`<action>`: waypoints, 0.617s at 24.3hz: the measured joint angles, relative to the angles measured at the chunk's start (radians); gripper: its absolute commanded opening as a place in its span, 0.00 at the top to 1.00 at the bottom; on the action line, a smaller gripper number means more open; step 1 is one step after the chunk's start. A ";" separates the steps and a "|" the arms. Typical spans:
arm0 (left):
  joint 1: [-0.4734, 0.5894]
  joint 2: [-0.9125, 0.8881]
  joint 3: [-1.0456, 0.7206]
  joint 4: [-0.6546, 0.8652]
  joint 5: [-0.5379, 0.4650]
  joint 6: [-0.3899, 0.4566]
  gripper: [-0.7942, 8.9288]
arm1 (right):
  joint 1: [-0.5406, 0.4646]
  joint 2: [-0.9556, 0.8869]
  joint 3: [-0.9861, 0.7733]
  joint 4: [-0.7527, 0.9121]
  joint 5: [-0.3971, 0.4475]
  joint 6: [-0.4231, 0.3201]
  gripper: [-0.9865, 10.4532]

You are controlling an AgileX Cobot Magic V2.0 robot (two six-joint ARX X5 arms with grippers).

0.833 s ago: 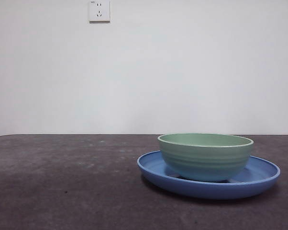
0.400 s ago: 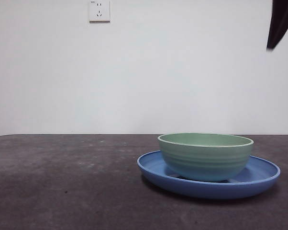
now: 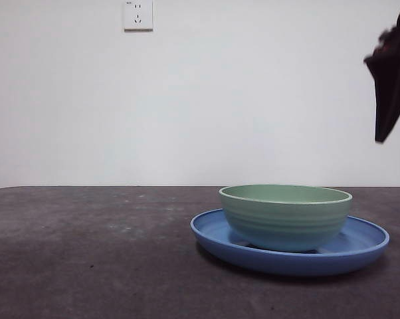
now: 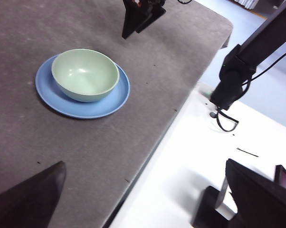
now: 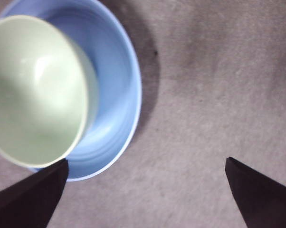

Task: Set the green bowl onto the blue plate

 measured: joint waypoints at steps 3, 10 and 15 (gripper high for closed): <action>0.000 0.000 0.000 0.007 -0.013 0.000 0.37 | -0.002 0.063 0.000 0.035 -0.028 -0.028 0.50; 0.000 0.000 0.000 0.064 -0.014 0.000 0.37 | -0.002 0.188 0.000 0.092 -0.057 -0.059 0.56; 0.000 0.000 0.000 0.063 -0.014 0.000 0.37 | -0.002 0.249 0.000 0.153 -0.101 -0.071 0.61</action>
